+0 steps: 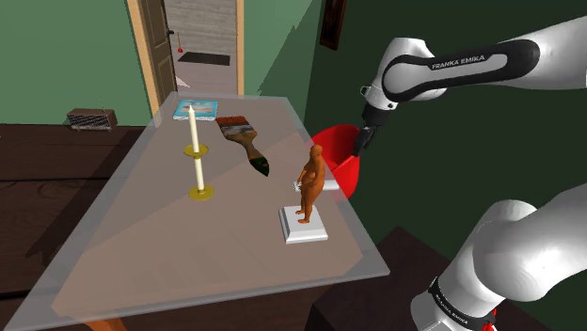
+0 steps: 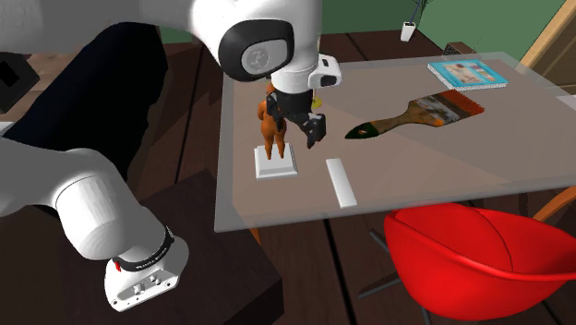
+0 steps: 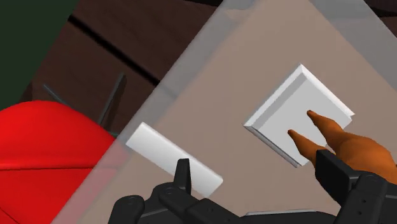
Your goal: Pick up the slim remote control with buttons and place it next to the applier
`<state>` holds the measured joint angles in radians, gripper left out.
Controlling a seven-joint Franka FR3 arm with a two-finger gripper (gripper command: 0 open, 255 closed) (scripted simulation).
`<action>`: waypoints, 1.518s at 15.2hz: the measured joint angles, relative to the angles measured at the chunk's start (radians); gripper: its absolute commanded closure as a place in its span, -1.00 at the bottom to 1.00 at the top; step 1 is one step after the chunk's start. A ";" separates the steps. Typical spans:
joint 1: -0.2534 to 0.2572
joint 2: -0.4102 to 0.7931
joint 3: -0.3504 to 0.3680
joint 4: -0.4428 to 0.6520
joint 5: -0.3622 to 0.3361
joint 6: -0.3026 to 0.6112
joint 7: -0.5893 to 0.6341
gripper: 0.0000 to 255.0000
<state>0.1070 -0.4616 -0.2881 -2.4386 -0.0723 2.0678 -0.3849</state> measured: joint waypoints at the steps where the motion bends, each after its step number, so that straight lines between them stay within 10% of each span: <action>1: 0.007 0.028 -0.012 0.007 0.000 0.018 -0.032 -1.00; 11: 0.067 0.432 -0.120 0.120 0.108 0.264 -0.425 -1.00; 23: -0.003 0.920 -0.029 0.414 0.285 0.403 -0.830 -1.00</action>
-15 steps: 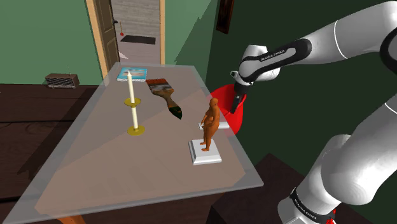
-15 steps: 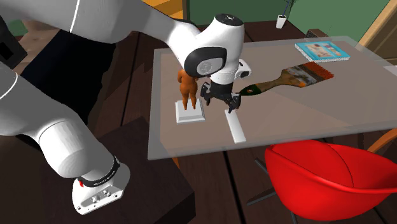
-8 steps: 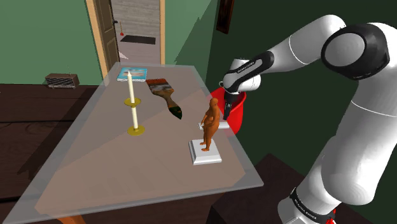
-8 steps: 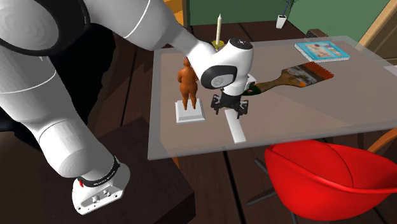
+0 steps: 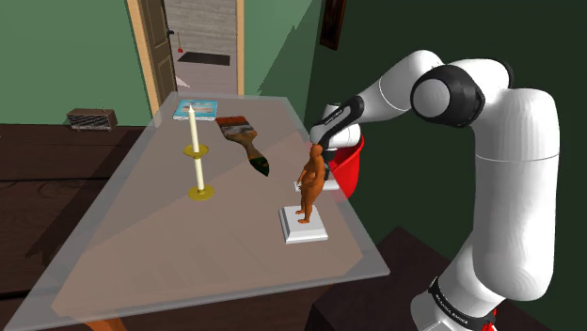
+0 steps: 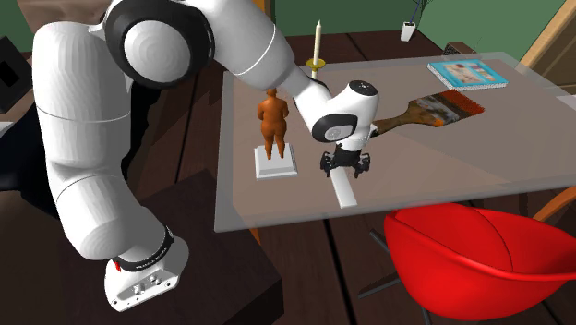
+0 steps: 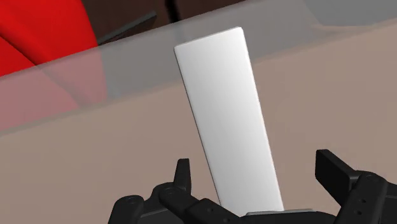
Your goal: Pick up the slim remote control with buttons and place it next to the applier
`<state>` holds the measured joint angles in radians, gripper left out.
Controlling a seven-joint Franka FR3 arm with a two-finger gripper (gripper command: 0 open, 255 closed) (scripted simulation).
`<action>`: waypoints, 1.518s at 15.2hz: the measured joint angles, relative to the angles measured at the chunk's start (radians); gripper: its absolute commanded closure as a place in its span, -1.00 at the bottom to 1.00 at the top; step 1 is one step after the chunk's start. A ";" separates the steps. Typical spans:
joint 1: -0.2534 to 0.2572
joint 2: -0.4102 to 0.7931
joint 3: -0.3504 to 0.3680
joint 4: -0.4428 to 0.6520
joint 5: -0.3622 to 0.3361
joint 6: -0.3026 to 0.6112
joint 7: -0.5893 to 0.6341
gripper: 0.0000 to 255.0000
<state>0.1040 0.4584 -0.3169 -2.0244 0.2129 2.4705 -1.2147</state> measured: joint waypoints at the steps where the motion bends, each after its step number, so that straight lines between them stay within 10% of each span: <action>1: -0.007 0.024 0.008 0.015 0.006 0.009 -0.013 -1.00; 14: -0.028 0.117 0.039 0.041 0.040 0.075 -0.041 -1.00; 15: -0.028 0.117 0.039 0.041 0.040 0.075 -0.041 1.00; 23: -0.028 0.117 0.039 0.042 0.039 0.074 -0.041 1.00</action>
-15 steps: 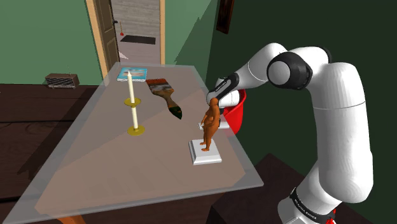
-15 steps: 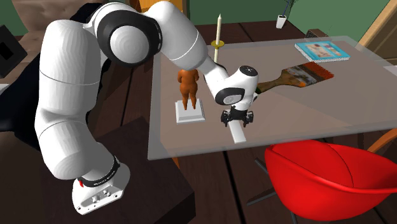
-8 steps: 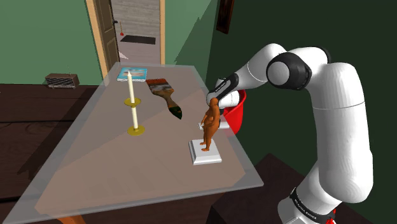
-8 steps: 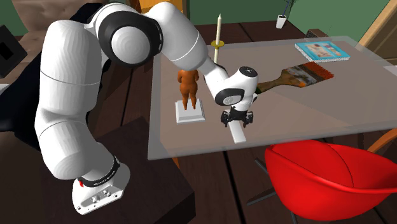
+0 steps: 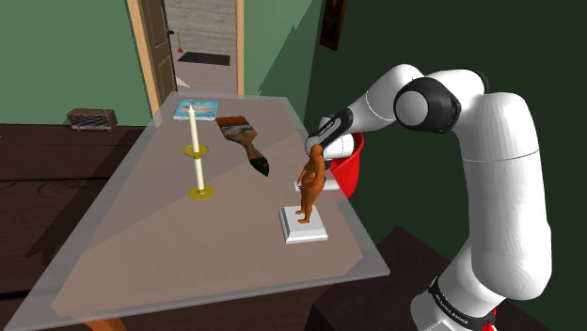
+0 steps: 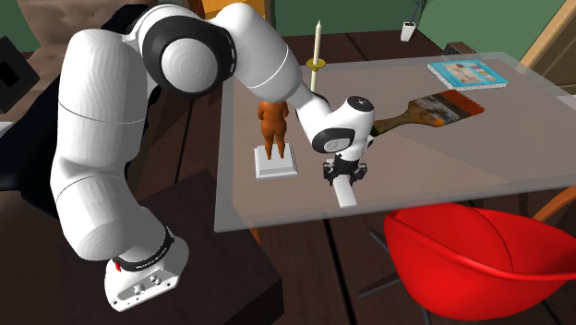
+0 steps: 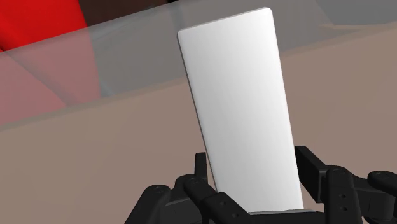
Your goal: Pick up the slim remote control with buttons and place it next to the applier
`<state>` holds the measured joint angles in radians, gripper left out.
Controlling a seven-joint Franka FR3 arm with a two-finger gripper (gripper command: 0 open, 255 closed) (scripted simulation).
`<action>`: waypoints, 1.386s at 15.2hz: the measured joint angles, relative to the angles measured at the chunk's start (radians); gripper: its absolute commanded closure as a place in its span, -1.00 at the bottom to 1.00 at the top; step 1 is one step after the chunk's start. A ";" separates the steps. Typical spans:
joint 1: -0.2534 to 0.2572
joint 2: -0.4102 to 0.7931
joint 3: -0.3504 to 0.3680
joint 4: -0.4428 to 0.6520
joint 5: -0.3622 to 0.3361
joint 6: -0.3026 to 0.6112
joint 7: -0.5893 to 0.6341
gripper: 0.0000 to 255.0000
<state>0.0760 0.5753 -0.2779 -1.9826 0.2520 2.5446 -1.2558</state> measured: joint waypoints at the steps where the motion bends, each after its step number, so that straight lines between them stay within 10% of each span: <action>1: 0.000 0.000 0.000 0.000 0.000 0.000 0.000 1.00; 21: 0.045 -0.183 -0.058 -0.006 -0.082 -0.172 0.054 1.00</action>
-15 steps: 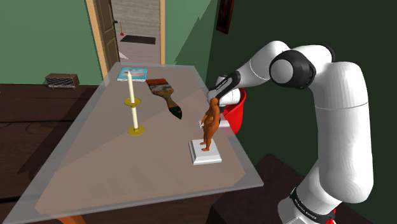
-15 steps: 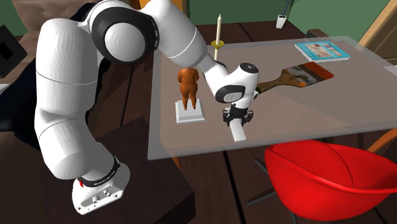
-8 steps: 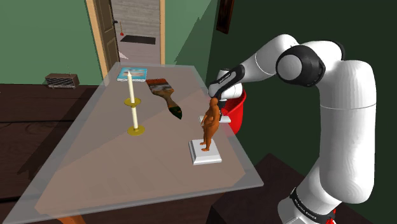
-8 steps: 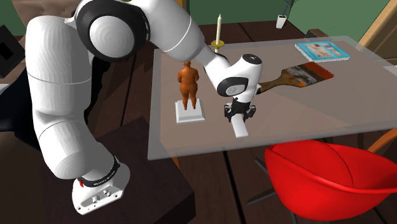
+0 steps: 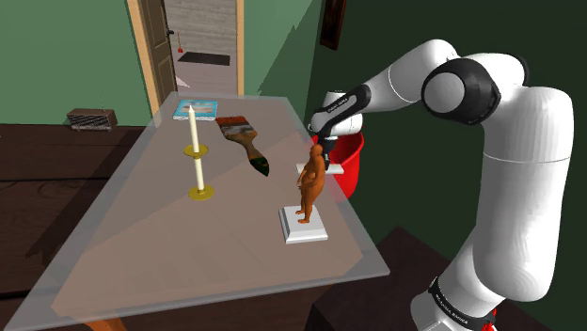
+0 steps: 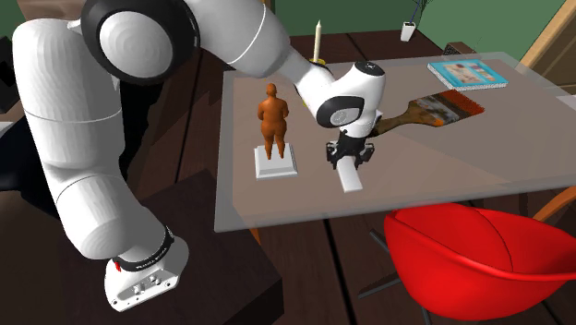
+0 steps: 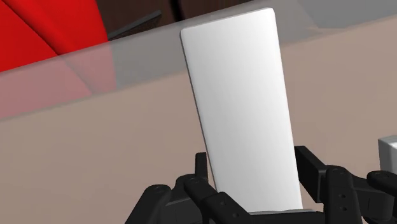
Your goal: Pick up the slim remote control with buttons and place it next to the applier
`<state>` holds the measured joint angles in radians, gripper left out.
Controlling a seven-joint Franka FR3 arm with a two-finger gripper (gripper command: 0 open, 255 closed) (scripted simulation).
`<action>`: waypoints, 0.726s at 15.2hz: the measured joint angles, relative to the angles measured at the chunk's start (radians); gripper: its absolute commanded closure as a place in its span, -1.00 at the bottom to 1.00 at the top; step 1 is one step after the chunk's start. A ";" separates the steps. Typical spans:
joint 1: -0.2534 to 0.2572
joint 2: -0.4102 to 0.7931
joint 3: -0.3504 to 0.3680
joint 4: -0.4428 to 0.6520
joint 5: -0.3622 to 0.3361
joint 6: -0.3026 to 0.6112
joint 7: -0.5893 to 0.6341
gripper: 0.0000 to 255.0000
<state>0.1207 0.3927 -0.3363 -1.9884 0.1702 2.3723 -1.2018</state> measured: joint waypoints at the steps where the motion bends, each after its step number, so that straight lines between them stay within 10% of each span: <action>1: 0.000 -0.003 -0.001 0.003 -0.002 -0.006 0.000 1.00; 11: -0.101 0.338 0.037 0.585 0.052 -0.253 -0.007 1.00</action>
<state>0.0198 0.7306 -0.2995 -1.4037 0.2222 2.1195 -1.2085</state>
